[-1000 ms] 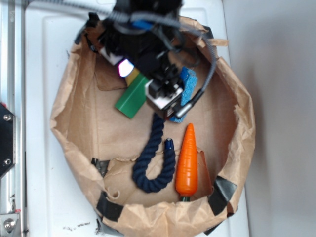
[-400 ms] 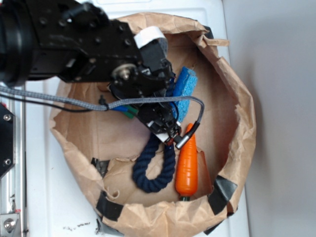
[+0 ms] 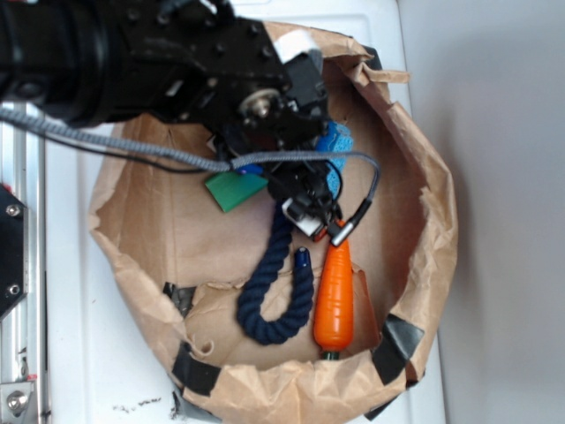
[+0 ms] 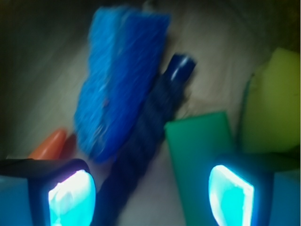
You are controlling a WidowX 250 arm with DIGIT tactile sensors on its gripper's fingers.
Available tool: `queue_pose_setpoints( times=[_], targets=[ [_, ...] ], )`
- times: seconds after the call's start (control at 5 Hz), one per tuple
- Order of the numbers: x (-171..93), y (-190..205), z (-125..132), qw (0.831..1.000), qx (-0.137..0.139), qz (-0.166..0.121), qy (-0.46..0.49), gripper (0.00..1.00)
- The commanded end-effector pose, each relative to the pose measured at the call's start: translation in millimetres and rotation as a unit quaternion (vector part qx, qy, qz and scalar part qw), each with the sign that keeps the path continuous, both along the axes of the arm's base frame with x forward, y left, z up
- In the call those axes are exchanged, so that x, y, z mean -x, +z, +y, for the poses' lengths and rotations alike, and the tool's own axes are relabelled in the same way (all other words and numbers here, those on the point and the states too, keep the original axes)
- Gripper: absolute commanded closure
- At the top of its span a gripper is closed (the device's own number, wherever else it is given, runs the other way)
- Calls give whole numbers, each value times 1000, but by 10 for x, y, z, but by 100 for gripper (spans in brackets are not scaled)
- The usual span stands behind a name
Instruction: Grab the green block.
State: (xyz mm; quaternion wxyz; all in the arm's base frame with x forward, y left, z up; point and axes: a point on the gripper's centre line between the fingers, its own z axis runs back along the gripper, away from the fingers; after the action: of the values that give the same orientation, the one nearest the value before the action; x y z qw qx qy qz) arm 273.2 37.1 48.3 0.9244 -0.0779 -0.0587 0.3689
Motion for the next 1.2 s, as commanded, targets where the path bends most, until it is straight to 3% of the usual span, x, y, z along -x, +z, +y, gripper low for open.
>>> queue_pose_setpoints(
  times=[0.0, 0.4, 1.0],
  targets=[
    [13, -29, 163, 999, -17, -28, 7, 0],
    [33, -53, 204, 1000, -22, -21, 5, 0],
    [498, 200, 325, 997, -2, -8, -74, 0]
  ],
)
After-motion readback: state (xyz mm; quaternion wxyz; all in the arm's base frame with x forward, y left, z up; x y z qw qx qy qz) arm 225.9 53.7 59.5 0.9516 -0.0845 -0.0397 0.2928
